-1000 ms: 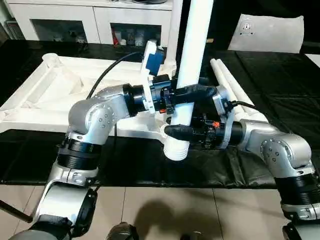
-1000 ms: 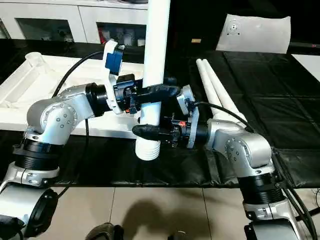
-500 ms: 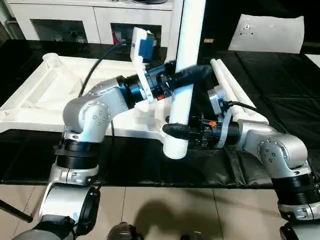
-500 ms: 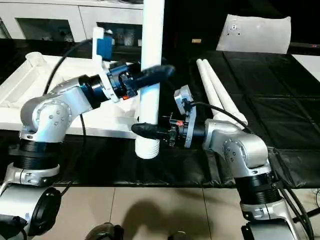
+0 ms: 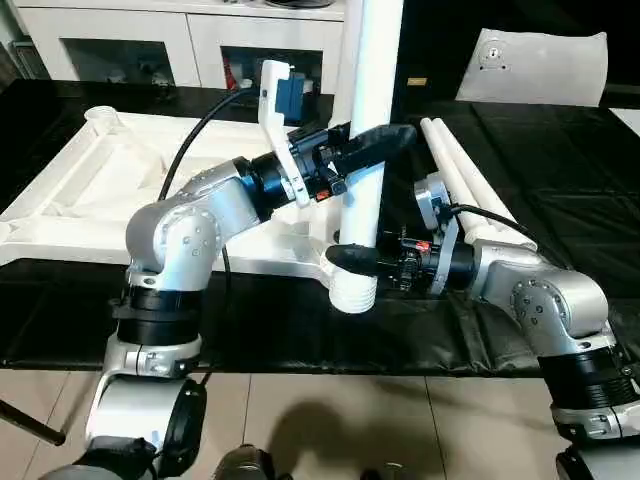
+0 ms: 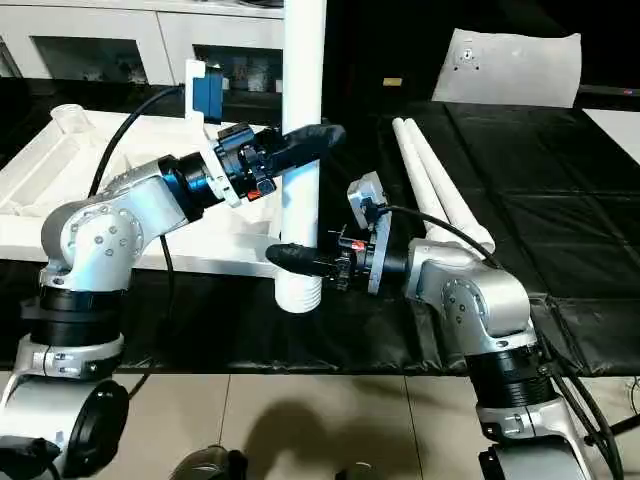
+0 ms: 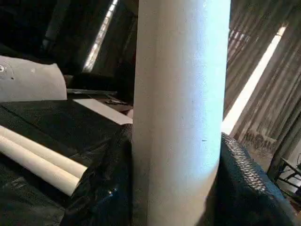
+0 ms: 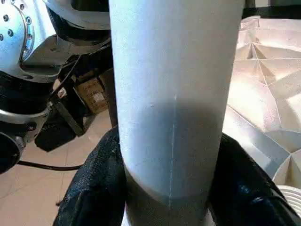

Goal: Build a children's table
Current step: Pick table leg

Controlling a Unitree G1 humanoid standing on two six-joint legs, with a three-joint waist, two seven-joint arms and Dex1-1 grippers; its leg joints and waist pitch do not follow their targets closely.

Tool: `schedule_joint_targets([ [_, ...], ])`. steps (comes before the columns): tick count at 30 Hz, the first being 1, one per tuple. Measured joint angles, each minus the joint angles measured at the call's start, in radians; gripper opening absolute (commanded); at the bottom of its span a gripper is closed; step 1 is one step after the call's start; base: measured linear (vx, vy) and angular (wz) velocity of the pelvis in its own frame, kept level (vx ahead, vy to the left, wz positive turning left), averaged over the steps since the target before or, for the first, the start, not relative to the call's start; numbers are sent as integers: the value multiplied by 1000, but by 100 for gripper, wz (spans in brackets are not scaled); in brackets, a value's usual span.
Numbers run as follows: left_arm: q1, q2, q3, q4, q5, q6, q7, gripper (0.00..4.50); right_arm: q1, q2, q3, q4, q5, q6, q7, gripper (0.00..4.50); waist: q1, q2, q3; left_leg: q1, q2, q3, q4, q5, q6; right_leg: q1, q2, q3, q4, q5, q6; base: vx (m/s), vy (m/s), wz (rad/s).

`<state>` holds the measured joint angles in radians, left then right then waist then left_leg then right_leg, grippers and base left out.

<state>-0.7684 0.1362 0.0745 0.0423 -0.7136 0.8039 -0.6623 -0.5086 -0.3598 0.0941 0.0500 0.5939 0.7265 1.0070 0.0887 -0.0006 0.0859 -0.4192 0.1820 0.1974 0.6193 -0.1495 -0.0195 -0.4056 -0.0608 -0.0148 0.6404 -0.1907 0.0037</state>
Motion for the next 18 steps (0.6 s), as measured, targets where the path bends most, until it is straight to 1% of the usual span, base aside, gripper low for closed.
schedule_joint_targets([
  [4, 0, 9, -3, -6, 1, -1, 0, 181, 0, 1, 6, 2, -10, -21, 1, 191, 0, 0, 0, 0, 0, 0, 0, 0, 0, 0, 0, 0, 0, 0, 0, 0, 0, 0],
  [7, -1, 22, -21, -17, 14, -4, -1, 180, 0, 1, 16, 4, -24, -39, 2, 191, 0, 0, 0, 0, 0, 0, 0, 0, 0, 0, 0, 0, 0, 0, 0, 0, 0, 0],
  [10, -8, 34, -55, -18, 43, -18, -10, 179, 0, 1, 26, 14, -45, -58, 1, 191, 1, 0, 0, 0, 0, 0, 0, 0, 0, 0, 0, 0, 0, 0, 0, 0, 0, 0],
  [11, -9, 34, -58, -18, 49, -22, -10, 179, -1, 2, 28, 18, -48, -63, -2, 246, 0, 0, 0, 0, 0, 0, 0, 0, 0, 0, 0, 0, 0, 0, 0, 0, 0, 0],
  [12, -10, 34, -62, -18, 58, -26, -9, 179, -5, 5, 30, 24, -57, -71, -8, 260, -1, 0, 0, 0, 0, 0, 0, 0, 0, 0, 0, 0, 0, 0, 0, 0, 0, 0],
  [13, -11, 36, -66, -18, 69, -27, -5, 179, -10, 8, 31, 30, -59, -76, -18, 260, -1, 0, 0, 0, 0, 0, 0, 0, 0, 0, 0, 0, 0, 0, 0, 0, 0, 0],
  [14, -11, 43, -73, -18, 81, -28, -1, 179, -17, 11, 31, 34, -68, -79, -30, 269, -2, 0, 0, 0, 0, 0, 0, 0, 0, 0, 0, 0, 0, 0, 1, 0, 0, 0],
  [16, -11, 47, -78, -16, 84, -31, 0, 179, -26, 12, 31, 34, -77, -83, -35, 292, -2, 0, 0, 0, 0, 0, 0, 0, 0, 0, 0, 0, 0, 0, 1, 0, 0, 0],
  [18, -15, 51, -84, -16, 88, -40, -3, 179, -35, 11, 31, 35, -87, -84, -40, 306, -2, 0, 0, 0, 0, 0, 0, 0, 0, 0, 0, 0, 0, 0, 1, 0, 0, 0],
])
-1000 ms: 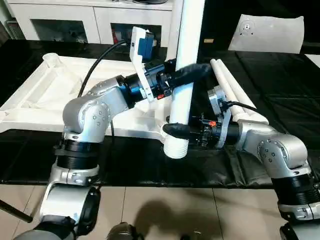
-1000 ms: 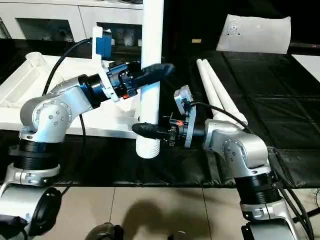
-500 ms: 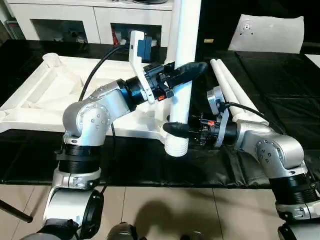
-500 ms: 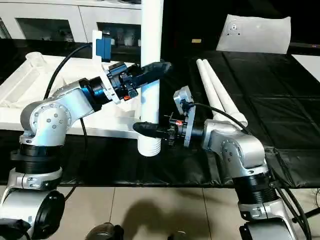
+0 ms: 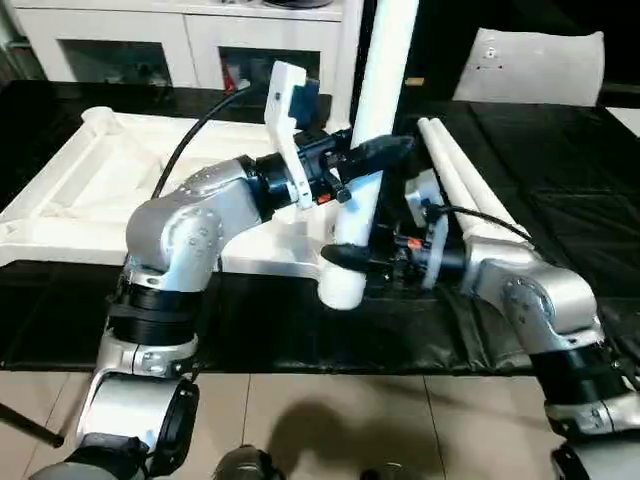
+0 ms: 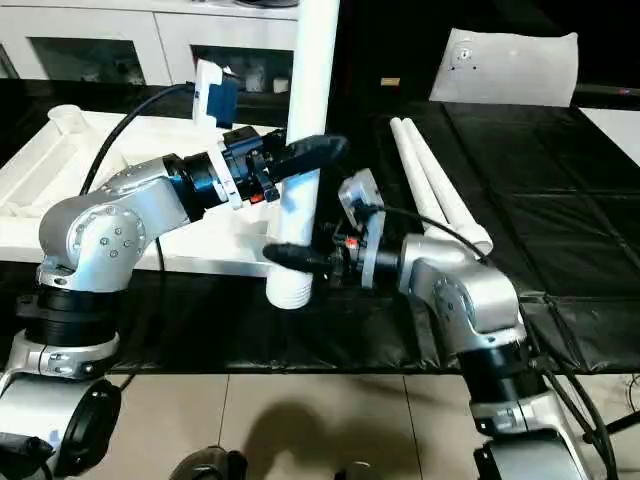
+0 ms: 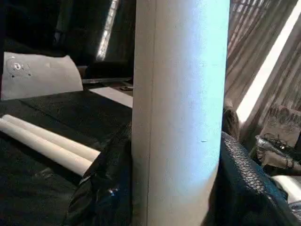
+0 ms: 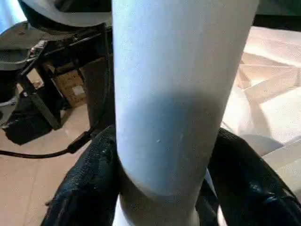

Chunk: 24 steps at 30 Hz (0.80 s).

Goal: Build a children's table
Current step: Pick table leg

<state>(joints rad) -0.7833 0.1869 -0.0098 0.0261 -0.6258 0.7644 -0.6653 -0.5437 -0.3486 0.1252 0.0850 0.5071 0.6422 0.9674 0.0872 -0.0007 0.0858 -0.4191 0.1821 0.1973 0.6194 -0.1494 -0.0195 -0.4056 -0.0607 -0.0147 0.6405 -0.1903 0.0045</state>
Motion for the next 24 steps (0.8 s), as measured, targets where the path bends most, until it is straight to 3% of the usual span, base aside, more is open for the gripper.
schedule_joint_targets([
  [8, -4, 3, -18, 0, 14, -18, -30, 179, -2, -6, 2, 7, 1, 22, 8, 309, 1, 0, 0, 0, 0, 0, 0, 0, 0, 0, 0, 0, 0, 0, 0, 0, 0, 0],
  [16, -8, 3, -37, 0, 13, -31, -83, 179, -2, 8, 2, 13, 37, 66, 33, 230, 1, 0, 0, 0, 0, 0, 0, 0, 0, 0, 0, 0, 0, 0, 0, 0, 0, 0],
  [24, -8, 2, -41, 0, 12, -31, -92, 179, -2, 12, 3, 12, 41, 67, 45, 198, 1, 0, 0, 0, 0, 0, 0, 0, 0, 0, 0, 0, 0, 0, 0, 0, 0, 0],
])
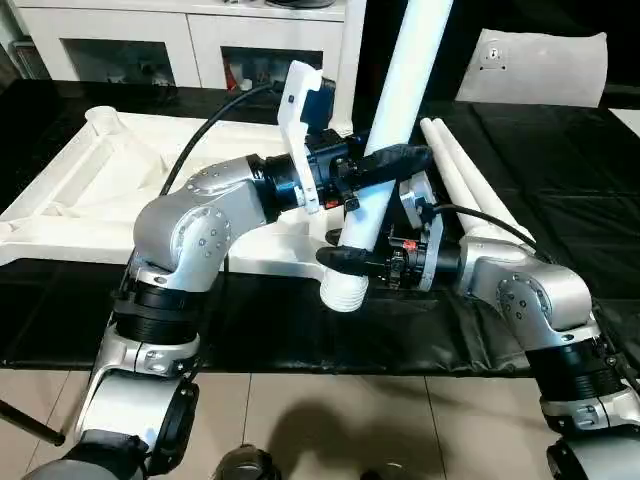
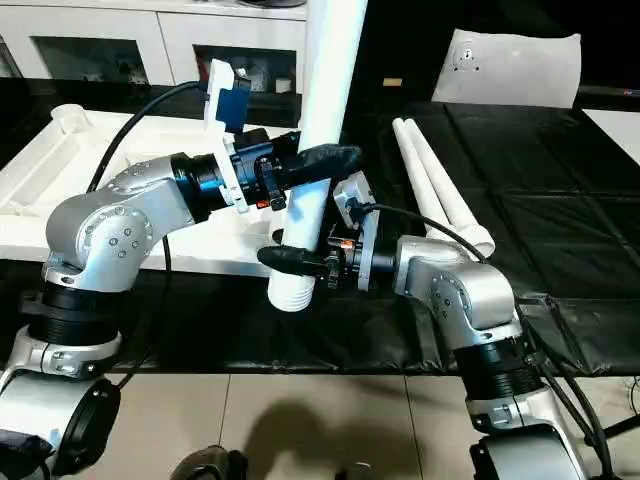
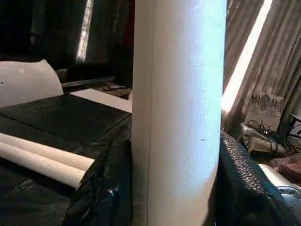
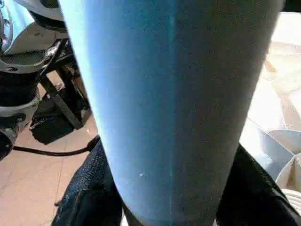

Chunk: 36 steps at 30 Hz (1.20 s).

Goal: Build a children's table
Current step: Pick table leg

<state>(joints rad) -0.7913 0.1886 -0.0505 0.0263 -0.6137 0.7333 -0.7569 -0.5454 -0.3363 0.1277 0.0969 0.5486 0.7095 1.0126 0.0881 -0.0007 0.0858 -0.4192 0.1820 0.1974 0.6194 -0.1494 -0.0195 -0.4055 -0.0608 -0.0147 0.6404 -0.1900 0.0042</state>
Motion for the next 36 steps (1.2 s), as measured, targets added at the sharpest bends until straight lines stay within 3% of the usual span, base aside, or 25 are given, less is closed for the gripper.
schedule_joint_targets([
  [10, -2, -2, 1, 0, -3, 8, -2, 179, 0, -2, 2, -1, 0, 0, 4, 195, 0, 0, 0, 0, 0, 0, 0, 0, 0, 0, 0, 0, 0, 0, 0, 0, 0, 0],
  [11, -4, -5, 7, -1, -13, 22, 0, 235, 1, -1, 2, -6, 0, 0, 3, 195, 0, 0, 0, 0, 0, 0, 0, 0, 0, 0, 0, 0, 0, 0, 0, 0, 0, 0],
  [19, 5, -39, 79, -31, -78, 107, 53, 249, 16, 27, -20, -39, 34, 16, -24, 193, 1, 0, 0, 0, 0, 0, 0, 0, 0, 0, 0, 0, 0, 0, 0, 0, 0, 0],
  [23, 33, -124, 101, -49, -139, 106, 94, 258, 44, 69, -36, -58, 41, -17, -53, 192, 1, 0, 0, 0, 0, 0, 2, 0, 0, 1, 0, 0, 0, 0, 0, 0, 0, 0],
  [25, 37, -146, 112, -52, -141, 94, 114, 293, 54, 89, -47, -61, 44, -37, -75, 191, 0, 0, 0, 0, 0, 0, 2, 0, 0, 1, 0, 0, 0, 1, -1, 0, 0, 0],
  [28, 39, -162, 103, -53, -134, 64, 130, 301, 68, 108, -60, -63, 36, -60, -124, 191, -1, 0, 0, 0, 0, -1, 2, 0, 0, 1, 0, 0, 0, 1, 2, 0, 0, 0],
  [29, 41, -152, 86, -56, -117, 48, 128, 338, 73, 116, -60, -63, 32, -65, -137, 191, -1, 1, 0, 1, 0, -1, 2, 0, 0, 1, 0, 0, 0, 0, 4, 0, 0, 0],
  [32, 45, -143, 51, -61, -69, 26, 124, 344, 89, 124, -60, -66, 19, -68, -169, 191, -2, 2, -1, 0, 0, -1, 2, 0, 0, 1, 0, 0, -1, 0, 6, 0, 0, 0],
  [36, 44, -182, 111, -58, -108, 26, 140, 386, 89, 138, -68, -64, 3, -88, -206, 191, -3, 1, -1, 0, 0, -1, 2, 0, 0, 1, 0, 0, -1, 1, 4, 0, 0, 0],
])
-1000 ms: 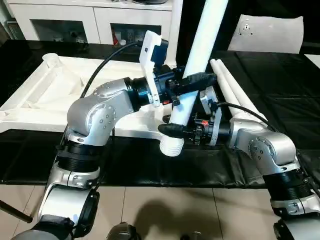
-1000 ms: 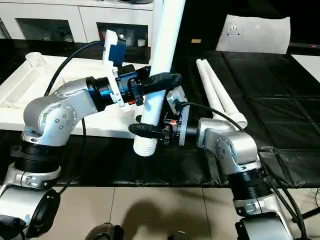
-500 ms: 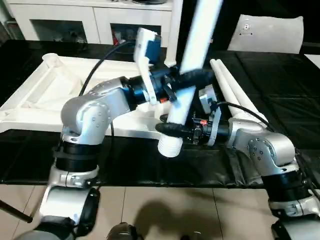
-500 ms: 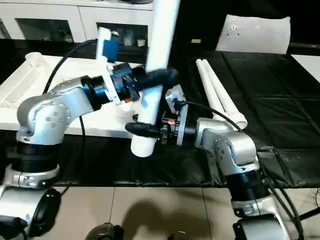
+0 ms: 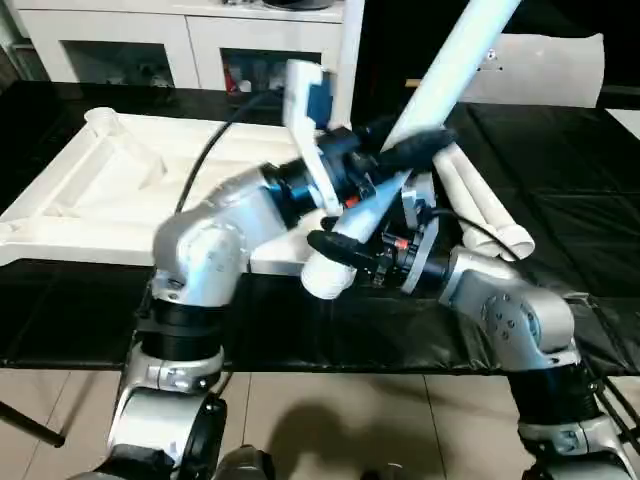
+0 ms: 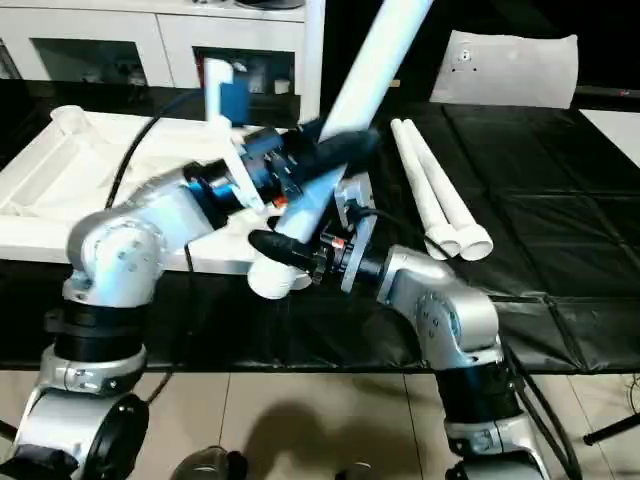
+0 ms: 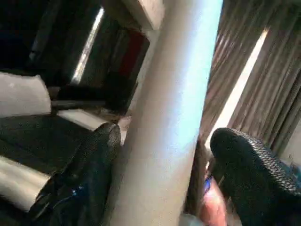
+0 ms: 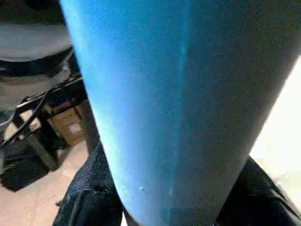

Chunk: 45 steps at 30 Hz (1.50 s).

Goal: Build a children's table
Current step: Pick table leg, then rotate table base

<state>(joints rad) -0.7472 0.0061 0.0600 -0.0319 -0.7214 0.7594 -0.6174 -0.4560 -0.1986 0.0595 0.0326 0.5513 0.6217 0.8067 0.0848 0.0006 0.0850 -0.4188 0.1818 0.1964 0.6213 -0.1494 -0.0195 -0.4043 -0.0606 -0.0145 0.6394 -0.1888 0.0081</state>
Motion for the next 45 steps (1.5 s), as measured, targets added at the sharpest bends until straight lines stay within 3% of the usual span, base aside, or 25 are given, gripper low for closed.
schedule_joint_targets([
  [5, -17, -16, 87, 3, -70, -49, 34, 421, 0, 40, -85, 61, -13, -49, -121, 191, 0, 0, 0, 0, 0, 0, 0, 0, 0, 0, 0, 0, 0, 0, 0, 0, 0, 0],
  [10, -19, 76, 127, 43, -28, -103, 25, 450, 0, 33, -130, 59, -44, -90, -198, 191, -7, 0, 0, 0, 0, 0, 0, 0, 0, 0, 1, 0, 0, -1, 3, 0, 0, 0],
  [13, -6, 196, 44, 94, 107, -155, -29, 450, 14, 18, -128, 56, -94, -115, -237, 191, -8, 2, -1, 0, 0, 0, 0, 0, 0, 0, 1, 0, -1, -2, 5, 0, 0, 0],
  [17, 31, 374, -142, 231, 363, -335, -111, 450, 52, -2, -105, 56, -167, -144, -295, 190, -17, 3, -1, 0, 0, 0, -2, 0, 0, 0, 0, 1, -4, -1, 7, 0, 0, 0],
  [20, 49, 469, -276, 341, 509, -465, -190, 450, 73, -1, -95, 55, -192, -156, -323, 190, -25, 3, -1, -1, 0, 0, -3, 0, 0, 0, 1, 1, -5, -1, 7, 0, 0, 0],
  [25, 52, 544, -388, 467, 642, -620, -323, 393, 112, 14, -86, 24, -222, -165, -362, 190, -27, 3, -2, -1, 0, 0, -5, 0, 0, -1, 0, 1, -6, 2, 1, 0, 0, 0],
  [32, 3, 538, -439, 711, 703, -790, -449, 340, 171, 29, -50, -33, -239, -171, -382, 190, -25, 3, -2, 0, -1, 0, -6, 0, 0, -1, 0, 1, -6, 3, 0, 0, 0, 0],
  [45, -118, 451, -439, 1011, 727, -940, -571, 248, 212, 32, -48, -92, -208, -152, -358, 190, -23, 7, -4, 1, -1, 0, -6, 0, 0, 0, 0, 1, -6, 4, -2, 0, 0, 0],
])
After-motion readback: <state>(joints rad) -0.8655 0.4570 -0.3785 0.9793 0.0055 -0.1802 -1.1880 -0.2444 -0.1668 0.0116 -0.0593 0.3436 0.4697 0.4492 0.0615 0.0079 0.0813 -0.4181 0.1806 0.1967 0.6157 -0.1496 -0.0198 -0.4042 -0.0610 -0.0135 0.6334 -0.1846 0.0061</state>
